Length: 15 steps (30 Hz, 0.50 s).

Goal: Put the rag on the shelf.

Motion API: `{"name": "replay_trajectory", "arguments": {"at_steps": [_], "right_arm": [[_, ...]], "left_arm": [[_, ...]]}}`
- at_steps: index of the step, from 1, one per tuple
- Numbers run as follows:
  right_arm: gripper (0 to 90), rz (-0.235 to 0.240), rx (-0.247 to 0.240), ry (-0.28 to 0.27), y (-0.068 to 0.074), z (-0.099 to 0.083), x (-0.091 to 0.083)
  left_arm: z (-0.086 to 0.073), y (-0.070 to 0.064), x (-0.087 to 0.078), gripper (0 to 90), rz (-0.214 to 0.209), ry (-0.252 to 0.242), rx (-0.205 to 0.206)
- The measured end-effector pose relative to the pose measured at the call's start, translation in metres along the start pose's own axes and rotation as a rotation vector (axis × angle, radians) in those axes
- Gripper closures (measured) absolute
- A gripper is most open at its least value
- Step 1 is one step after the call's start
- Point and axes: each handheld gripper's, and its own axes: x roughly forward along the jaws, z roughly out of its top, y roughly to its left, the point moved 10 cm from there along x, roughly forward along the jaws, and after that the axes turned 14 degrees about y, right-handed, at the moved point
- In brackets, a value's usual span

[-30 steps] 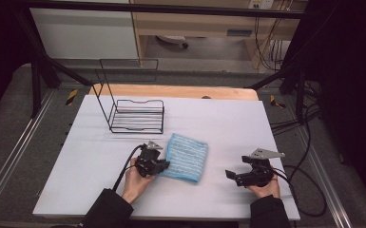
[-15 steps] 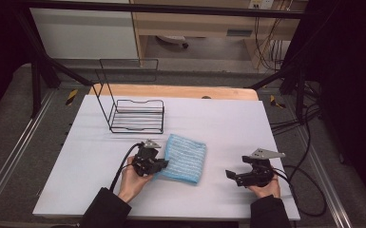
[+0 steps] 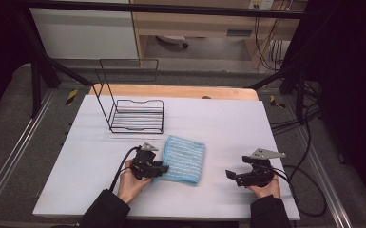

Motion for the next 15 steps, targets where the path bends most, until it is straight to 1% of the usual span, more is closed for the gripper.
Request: {"name": "replay_trajectory", "arguments": {"at_steps": [1, 2, 3, 5, 6, 7, 9, 10, 11, 12, 13, 14, 15], "right_arm": [[1.9, 0.000, -0.004, 0.002, -0.0001, -0.0001, 0.0002], [1.9, 0.000, -0.004, 0.003, -0.0001, -0.0002, 0.0004], [1.9, 0.000, -0.004, 0.003, -0.0001, -0.0002, 0.0004], [1.9, 0.001, -0.004, 0.002, 0.0002, -0.0001, 0.0003], [1.9, 0.001, -0.004, 0.002, 0.0002, -0.0001, 0.0003], [2.0, -0.002, -0.005, -0.001, -0.0003, 0.0001, -0.0002], [1.9, -0.002, -0.002, -0.002, -0.0002, 0.0002, -0.0003], [2.0, 0.001, -0.004, 0.000, -0.0001, 0.0002, 0.0001], [2.0, 0.001, -0.004, 0.000, -0.0001, 0.0002, 0.0001], [1.9, 0.001, -0.005, 0.001, 0.0000, 0.0001, 0.0003], [1.9, 0.002, -0.004, 0.002, 0.0001, 0.0000, 0.0002], [1.9, 0.002, -0.004, 0.002, 0.0001, 0.0000, 0.0002], [1.9, 0.000, -0.004, -0.001, -0.0002, 0.0003, 0.0001]], "left_arm": [[-0.0033, -0.0004, 0.0013, 56.6, 0.016, 0.012, 0.002], [-0.0053, -0.0007, 0.0022, 56.4, 0.021, 0.021, 0.009], [-0.0068, -0.0023, 0.0037, 56.4, 0.015, 0.026, 0.007], [-0.0063, -0.0036, 0.0045, 57.0, 0.026, 0.017, 0.008], [-0.0061, -0.0042, 0.0048, 57.0, 0.023, 0.017, 0.006], [-0.0061, -0.0043, 0.0051, 60.2, 0.024, 0.016, 0.002], [-0.0061, -0.0044, 0.0056, 61.9, 0.032, 0.007, -0.001], [-0.0061, -0.0049, 0.0059, 66.3, 0.034, 0.005, -0.003], [-0.0056, -0.0056, 0.0065, 66.3, 0.036, -0.001, -0.008], [-0.0053, -0.0060, 0.0068, 68.2, 0.038, -0.004, -0.011], [-0.0050, -0.0067, 0.0073, 72.7, 0.035, -0.006, -0.017], [-0.0048, -0.0068, 0.0077, 72.7, 0.036, -0.008, -0.021], [-0.0048, -0.0070, 0.0079, 76.6, 0.034, -0.006, -0.020]]}}
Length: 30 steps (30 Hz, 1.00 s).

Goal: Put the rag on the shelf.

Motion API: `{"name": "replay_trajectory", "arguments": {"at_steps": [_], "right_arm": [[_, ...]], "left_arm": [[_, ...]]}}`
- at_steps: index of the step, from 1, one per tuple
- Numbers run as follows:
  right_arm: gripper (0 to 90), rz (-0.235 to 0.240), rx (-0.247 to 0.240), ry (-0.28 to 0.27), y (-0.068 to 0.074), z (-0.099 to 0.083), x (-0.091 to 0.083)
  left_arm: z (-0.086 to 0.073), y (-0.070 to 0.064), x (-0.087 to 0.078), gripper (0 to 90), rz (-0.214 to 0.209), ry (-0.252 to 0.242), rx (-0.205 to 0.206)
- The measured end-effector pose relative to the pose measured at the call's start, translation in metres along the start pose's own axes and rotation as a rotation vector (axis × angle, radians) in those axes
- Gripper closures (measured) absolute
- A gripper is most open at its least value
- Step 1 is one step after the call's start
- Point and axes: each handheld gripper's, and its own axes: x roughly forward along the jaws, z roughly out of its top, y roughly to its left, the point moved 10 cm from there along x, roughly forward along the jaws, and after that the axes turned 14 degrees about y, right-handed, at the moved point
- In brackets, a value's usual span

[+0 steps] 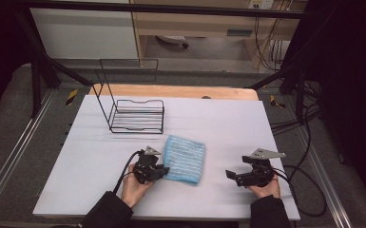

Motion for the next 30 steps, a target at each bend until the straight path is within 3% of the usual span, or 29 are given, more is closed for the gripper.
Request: {"name": "replay_trajectory", "arguments": {"at_steps": [6, 20, 30], "right_arm": [[1.9, 0.001, -0.001, 0.002, 0.000, 0.000, 0.000], [1.9, -0.001, 0.001, 0.003, 0.000, -0.001, 0.000], [1.9, -0.001, 0.001, 0.001, 0.000, 0.000, 0.000]], "left_arm": [[0.003, -0.001, -0.003, 82.5, 0.007, -0.015, -0.002], [-0.003, -0.002, -0.027, 83.4, -0.002, -0.005, 0.015], [-0.035, 0.013, -0.047, 83.2, 0.026, 0.021, -0.001]]}}
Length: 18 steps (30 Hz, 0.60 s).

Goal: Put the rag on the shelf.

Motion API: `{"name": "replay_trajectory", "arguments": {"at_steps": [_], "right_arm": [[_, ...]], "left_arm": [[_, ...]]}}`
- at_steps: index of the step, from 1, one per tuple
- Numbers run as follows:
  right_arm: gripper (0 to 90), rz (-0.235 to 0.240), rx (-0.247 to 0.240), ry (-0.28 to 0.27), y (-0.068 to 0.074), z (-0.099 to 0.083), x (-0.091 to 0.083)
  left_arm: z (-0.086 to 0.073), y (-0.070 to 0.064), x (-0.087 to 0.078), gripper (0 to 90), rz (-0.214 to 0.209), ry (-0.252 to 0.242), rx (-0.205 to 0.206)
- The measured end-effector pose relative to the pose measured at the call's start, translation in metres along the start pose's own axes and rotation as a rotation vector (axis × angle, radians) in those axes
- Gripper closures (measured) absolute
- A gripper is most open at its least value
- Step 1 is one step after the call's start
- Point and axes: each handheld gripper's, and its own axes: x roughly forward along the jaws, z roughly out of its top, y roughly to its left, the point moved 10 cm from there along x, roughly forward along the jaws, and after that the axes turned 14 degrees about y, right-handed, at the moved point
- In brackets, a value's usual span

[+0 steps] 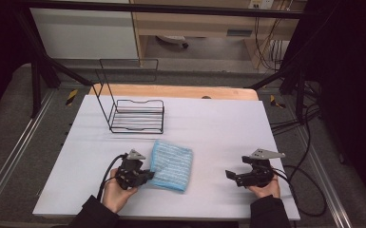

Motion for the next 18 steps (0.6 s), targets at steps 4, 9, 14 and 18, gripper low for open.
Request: {"name": "replay_trajectory", "arguments": {"at_steps": [4, 9, 14, 18], "right_arm": [[2.0, 0.000, 0.000, -0.001, 0.000, 0.000, 0.000], [2.0, 0.001, 0.003, 0.003, 0.000, 0.000, 0.000], [2.0, 0.001, 0.005, 0.002, 0.000, 0.000, 0.000], [2.0, 0.001, 0.003, 0.002, 0.000, 0.000, 0.000]], "left_arm": [[-0.012, 0.010, -0.004, 83.1, 0.028, -0.003, -0.009], [-0.023, 0.021, -0.011, 83.0, 0.039, -0.007, -0.035], [-0.036, 0.023, -0.013, 82.8, 0.017, 0.006, -0.050], [-0.045, 0.018, -0.014, 82.5, -0.010, 0.012, -0.058]]}}
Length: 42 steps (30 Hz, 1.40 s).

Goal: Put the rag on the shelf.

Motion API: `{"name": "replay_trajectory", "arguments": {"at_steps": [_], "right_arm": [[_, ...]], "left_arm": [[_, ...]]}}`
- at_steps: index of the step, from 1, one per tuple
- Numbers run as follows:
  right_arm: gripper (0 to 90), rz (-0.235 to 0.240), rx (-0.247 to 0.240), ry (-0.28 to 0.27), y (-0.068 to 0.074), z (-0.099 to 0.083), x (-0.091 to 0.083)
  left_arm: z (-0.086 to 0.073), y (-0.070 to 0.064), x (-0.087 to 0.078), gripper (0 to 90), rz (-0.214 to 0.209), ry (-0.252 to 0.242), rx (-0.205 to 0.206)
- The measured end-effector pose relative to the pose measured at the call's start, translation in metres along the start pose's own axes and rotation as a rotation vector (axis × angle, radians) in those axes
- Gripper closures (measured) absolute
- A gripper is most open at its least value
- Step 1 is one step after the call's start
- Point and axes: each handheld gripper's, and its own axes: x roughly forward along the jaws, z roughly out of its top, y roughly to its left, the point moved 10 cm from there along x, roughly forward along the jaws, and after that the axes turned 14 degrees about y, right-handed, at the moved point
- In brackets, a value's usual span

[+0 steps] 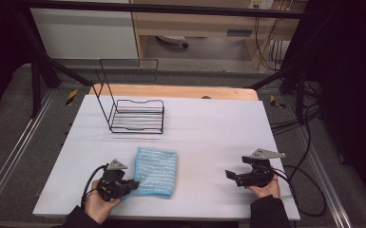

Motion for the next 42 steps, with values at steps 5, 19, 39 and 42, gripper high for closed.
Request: {"name": "replay_trajectory", "arguments": {"at_steps": [5, 19, 39, 42], "right_arm": [[2.1, 0.000, 0.001, -0.002, 0.000, 0.000, 0.000], [2.1, -0.001, -0.001, 0.005, 0.000, 0.000, 0.002], [2.2, 0.002, -0.001, 0.010, 0.001, -0.001, 0.004], [2.2, 0.002, -0.001, 0.011, 0.001, -0.001, 0.004]], "left_arm": [[-0.006, -0.002, 0.002, 81.4, -0.007, 0.000, 0.000], [0.024, 0.020, -0.026, 39.3, 0.065, -0.110, 0.061], [0.085, 0.070, 0.009, 41.5, 0.073, -0.095, -0.039], [0.085, 0.071, 0.016, 45.8, 0.081, -0.076, -0.037]]}}
